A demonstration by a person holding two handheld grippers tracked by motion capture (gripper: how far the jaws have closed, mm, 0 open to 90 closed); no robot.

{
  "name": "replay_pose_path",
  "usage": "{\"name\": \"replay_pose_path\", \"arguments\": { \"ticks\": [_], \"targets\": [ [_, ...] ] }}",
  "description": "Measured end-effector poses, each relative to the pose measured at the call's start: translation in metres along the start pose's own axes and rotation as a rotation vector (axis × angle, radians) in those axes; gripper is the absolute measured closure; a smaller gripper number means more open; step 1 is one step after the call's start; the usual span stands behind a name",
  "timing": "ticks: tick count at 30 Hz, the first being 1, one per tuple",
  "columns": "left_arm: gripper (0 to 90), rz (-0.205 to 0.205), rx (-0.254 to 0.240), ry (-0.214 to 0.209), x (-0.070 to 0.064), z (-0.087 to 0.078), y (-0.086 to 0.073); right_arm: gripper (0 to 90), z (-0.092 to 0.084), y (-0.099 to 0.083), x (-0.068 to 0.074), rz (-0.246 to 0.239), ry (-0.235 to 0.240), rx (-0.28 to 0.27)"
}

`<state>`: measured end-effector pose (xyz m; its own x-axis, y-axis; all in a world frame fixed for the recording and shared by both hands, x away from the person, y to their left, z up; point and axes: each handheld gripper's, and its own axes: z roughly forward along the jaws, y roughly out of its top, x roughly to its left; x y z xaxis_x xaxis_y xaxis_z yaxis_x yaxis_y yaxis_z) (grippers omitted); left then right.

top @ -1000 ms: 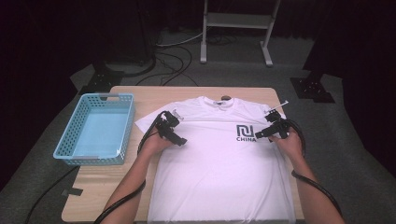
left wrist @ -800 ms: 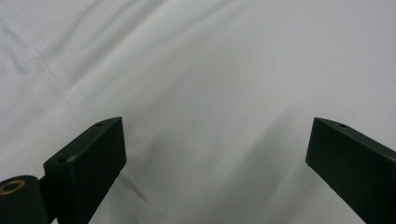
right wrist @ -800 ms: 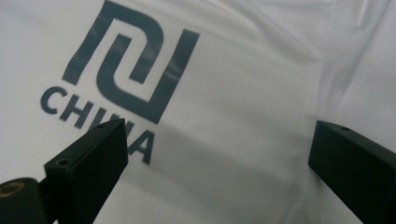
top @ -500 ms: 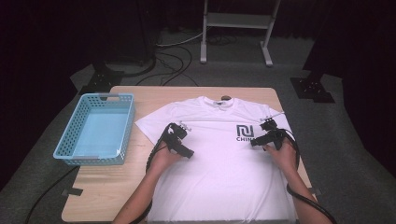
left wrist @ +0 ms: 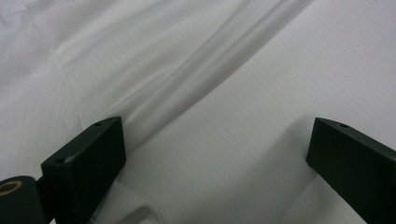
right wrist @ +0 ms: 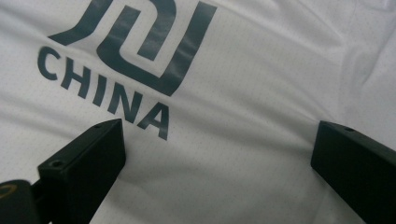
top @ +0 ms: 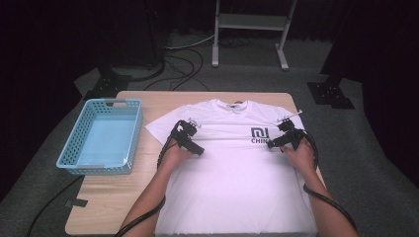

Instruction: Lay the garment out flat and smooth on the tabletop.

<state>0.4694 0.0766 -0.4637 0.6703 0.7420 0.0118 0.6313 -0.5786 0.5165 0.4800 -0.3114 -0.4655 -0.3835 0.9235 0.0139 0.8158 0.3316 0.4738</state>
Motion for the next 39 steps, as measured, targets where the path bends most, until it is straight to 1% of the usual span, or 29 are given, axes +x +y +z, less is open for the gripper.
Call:
{"name": "replay_pose_path", "arguments": {
  "ticks": [4,7,10,12,15,18,19,20,21,22,23,24,26,27,29,31,33,35,37,39],
  "targets": [
    [3.5,-0.002,-0.007,0.001,0.011,0.007,0.011,2.3,0.007,0.014,-0.010,0.008,-0.005,0.017],
    [3.5,-0.021,-0.022,0.012,0.021,0.014,0.021,1.2,0.012,0.026,-0.017,0.008,-0.007,0.033],
    [3.5,-0.027,-0.026,0.016,0.027,0.019,0.029,1.1,0.018,0.039,-0.022,0.015,-0.008,0.055],
    [3.5,-0.033,-0.029,0.019,0.031,0.023,0.036,0.8,0.021,0.046,-0.026,0.008,-0.006,0.060],
    [3.4,-0.031,-0.027,0.021,0.034,0.026,0.041,0.7,0.026,0.055,-0.032,0.021,-0.011,0.059],
    [3.5,-0.022,-0.031,0.011,0.035,0.026,0.041,1.0,0.028,0.059,-0.033,0.031,-0.017,0.054],
    [4.3,-0.019,-0.036,0.008,0.034,0.024,0.040,3.3,0.028,0.060,-0.033,0.036,-0.017,0.061],
    [4.8,-0.014,-0.041,0.011,0.034,0.022,0.038,8.0,0.024,0.059,-0.032,0.022,-0.001,0.061],
    [4.8,-0.016,-0.052,0.010,0.033,0.020,0.036,6.6,0.020,0.057,-0.033,0.016,0.010,0.042],
    [4.8,-0.023,-0.068,0.007,0.033,0.017,0.034,5.0,0.015,0.055,-0.034,0.020,0.020,0.020],
    [4.8,-0.024,-0.078,0.001,0.032,0.014,0.031,5.4,0.009,0.051,-0.035,0.027,0.040,-0.011],
    [4.8,-0.013,-0.084,0.001,0.029,0.009,0.026,4.5,0.003,0.047,-0.035,0.027,0.050,-0.028],
    [4.7,0.006,-0.099,-0.002,0.023,0.001,0.019,3.6,-0.009,0.035,-0.031,-0.004,0.082,-0.052],
    [4.7,0.016,-0.103,-0.003,0.019,-0.003,0.015,3.5,-0.014,0.027,-0.027,-0.036,0.097,-0.057],
    [4.7,0.037,-0.105,-0.004,0.011,-0.012,0.007,3.6,-0.021,0.012,-0.016,-0.084,0.075,-0.052],
    [4.7,0.056,-0.111,-0.009,0.003,-0.022,-0.001,3.6,-0.027,-0.003,-0.005,-0.112,0.080,-0.056],
    [4.7,0.078,-0.106,-0.005,-0.006,-0.029,-0.009,4.2,-0.031,-0.017,0.006,-0.132,0.077,-0.064],
    [4.8,0.082,-0.105,-0.014,-0.014,-0.034,-0.018,4.3,-0.031,-0.028,0.014,-0.145,0.076,-0.064],
    [4.8,0.090,-0.094,-0.020,-0.022,-0.036,-0.029,4.5,-0.031,-0.038,0.023,-0.161,0.062,-0.054],
    [4.8,0.078,-0.095,-0.033,-0.027,-0.037,-0.039,4.7,-0.029,-0.047,0.028,-0.163,0.068,-0.044]
  ]
}}
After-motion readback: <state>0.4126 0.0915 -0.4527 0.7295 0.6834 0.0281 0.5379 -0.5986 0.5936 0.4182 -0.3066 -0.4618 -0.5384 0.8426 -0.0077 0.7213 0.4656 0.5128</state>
